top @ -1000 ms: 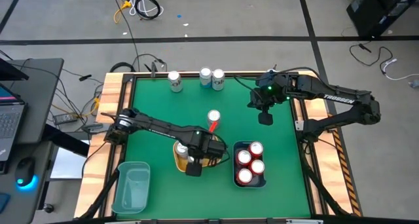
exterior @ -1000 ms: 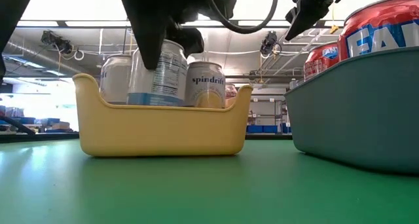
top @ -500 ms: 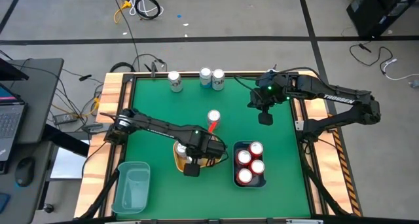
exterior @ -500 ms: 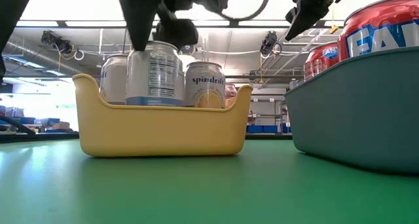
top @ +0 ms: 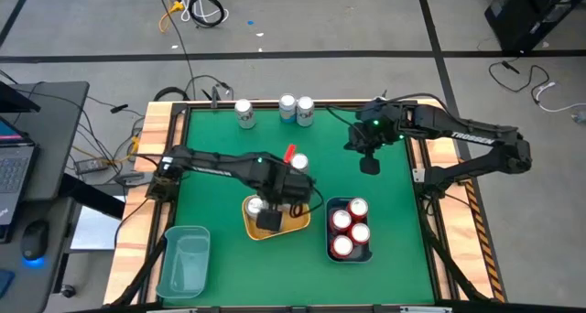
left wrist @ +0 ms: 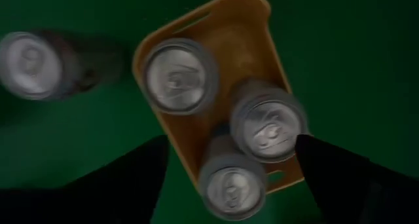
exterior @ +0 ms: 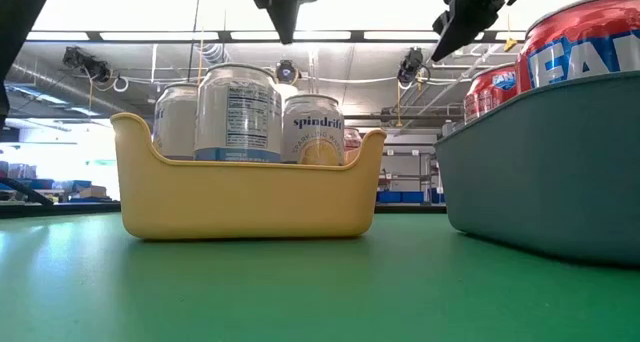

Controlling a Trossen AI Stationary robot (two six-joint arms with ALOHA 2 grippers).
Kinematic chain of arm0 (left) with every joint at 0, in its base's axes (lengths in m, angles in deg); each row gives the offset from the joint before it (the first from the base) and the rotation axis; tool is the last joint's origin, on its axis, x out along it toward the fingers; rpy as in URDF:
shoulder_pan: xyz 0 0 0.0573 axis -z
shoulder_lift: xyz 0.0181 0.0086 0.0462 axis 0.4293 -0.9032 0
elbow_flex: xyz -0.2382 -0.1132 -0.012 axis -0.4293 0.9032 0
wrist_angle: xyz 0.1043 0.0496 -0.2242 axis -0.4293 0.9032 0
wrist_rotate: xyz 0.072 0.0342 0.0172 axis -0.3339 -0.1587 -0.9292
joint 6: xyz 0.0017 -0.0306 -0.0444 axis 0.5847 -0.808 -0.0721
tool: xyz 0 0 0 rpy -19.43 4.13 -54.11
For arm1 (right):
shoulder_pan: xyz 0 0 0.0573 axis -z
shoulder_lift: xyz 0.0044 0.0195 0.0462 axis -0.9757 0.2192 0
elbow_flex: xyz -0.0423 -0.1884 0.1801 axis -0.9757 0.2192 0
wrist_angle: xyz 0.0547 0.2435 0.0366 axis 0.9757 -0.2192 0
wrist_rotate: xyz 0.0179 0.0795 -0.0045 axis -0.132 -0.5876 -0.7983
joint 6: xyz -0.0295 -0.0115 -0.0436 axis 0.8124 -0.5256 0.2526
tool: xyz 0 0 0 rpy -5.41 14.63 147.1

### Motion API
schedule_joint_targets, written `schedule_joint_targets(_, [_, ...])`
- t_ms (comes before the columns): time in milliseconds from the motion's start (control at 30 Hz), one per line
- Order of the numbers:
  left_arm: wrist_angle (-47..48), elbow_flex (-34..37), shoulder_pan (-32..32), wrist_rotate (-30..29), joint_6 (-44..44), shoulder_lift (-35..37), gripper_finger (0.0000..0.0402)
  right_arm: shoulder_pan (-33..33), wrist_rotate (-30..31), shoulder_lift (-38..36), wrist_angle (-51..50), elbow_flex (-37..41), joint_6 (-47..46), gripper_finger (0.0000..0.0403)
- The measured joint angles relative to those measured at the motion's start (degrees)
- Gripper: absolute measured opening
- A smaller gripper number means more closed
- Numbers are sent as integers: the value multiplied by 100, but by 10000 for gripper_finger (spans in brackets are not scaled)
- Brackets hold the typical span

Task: Sort soda cans
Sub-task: Adjust the blue soda cans in the yellow bin

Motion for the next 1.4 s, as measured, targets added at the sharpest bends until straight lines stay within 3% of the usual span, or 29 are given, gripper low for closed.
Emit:
schedule_joint_targets(167, [14,352,-8,-387,192,-36,255,-2,-122,139,157,1,44,0])
schedule_joint_targets(367, [54,865,-177,-418,821,-36,73,-2,-216,304,472,1,170,0])
schedule_joint_targets(433, [33,875,-327,-175,923,47,21,0,-283,344,554,1,196,0])
schedule_joint_targets(533, [-144,876,-588,223,900,395,13,-2,-317,362,558,1,283,0])
schedule_joint_targets(667, [-769,896,-866,249,880,1040,4,-1,-477,371,684,1,304,0])
schedule_joint_targets(767, [-1434,1313,-996,262,821,1675,4,-10,-841,367,966,77,331,0])
schedule_joint_targets(867, [-2308,2175,-1107,268,630,2398,2,-75,-980,367,1264,300,286,0])
schedule_joint_targets(1100, [-4712,5008,-1166,393,115,3997,1,-481,-983,369,2263,805,-245,0])
schedule_joint_targets(1233, [-5559,6358,-1160,392,-388,4716,1,-786,-983,456,2766,914,-633,0])
schedule_joint_targets(1400, [-6043,7567,-1144,376,-959,5661,1,-1120,-981,1011,3366,913,-990,0])
